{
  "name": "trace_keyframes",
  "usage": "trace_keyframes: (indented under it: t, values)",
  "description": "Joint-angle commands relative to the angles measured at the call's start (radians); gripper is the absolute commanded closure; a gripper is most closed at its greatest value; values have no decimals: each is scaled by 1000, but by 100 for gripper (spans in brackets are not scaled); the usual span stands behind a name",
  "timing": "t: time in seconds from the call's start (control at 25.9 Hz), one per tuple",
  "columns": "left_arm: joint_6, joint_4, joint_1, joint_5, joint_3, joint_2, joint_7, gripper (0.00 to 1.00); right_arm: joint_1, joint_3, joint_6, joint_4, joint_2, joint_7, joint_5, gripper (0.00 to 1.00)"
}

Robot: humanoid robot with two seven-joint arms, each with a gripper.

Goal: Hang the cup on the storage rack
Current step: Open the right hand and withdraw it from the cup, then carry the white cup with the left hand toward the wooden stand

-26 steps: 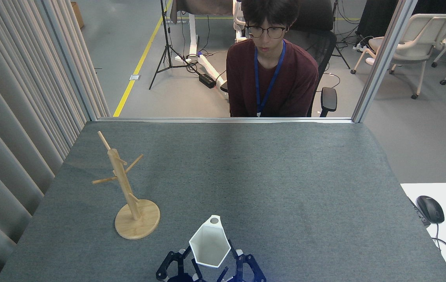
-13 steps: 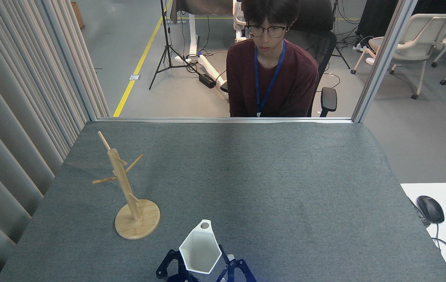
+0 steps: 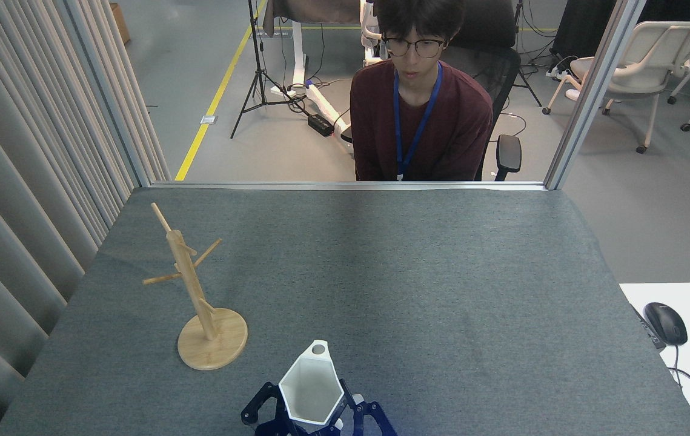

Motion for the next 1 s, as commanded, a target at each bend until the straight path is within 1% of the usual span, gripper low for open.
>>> trace_keyframes:
  t: [0.0, 0.04, 0.27, 0.54, 0.62, 0.66, 0.73, 0.77, 0.85, 0.89, 0.93, 0.97]
  values:
    - [-4, 1, -5, 0, 0, 0, 12, 64, 1, 0, -7, 1, 0, 7, -6, 3]
    - [-5, 1, -5, 0, 0, 0, 12, 64, 0, 0, -7, -1, 0, 1, -6, 2]
    - [-10, 1, -8, -2, 0, -2, 11, 64, 0, 0, -14, -24, 0, -13, -6, 2]
    - [-8, 1, -10, -5, 1, 0, 11, 63, -12, 8, -54, -127, 9, -22, -10, 2]
    - [-8, 1, -10, -5, 1, 0, 11, 63, -32, -8, -47, -161, 17, -42, -30, 2]
    - [-8, 1, -10, -5, 1, 0, 11, 63, -46, -21, -37, -180, 23, -42, -67, 1]
    - [-7, 0, -10, -5, 1, 1, 11, 63, -77, -106, 6, -203, 26, -34, -216, 1]
    - [-7, 0, -10, -5, 1, 1, 11, 63, -100, -169, 30, -203, 28, -28, -300, 2]
    - [-7, 0, -10, -5, 3, 1, 11, 63, -135, -340, 61, -188, 25, -7, -463, 1]
    - [-5, 1, -10, -5, 5, 1, 12, 63, -140, -440, 58, -164, 23, 15, -526, 2]
    - [-4, 1, -8, -5, 8, 1, 12, 63, -137, -518, 50, -138, 6, 45, -558, 1]
    - [-2, 1, -8, -3, 14, 1, 11, 63, -121, -558, 35, -111, -11, 68, -552, 2]
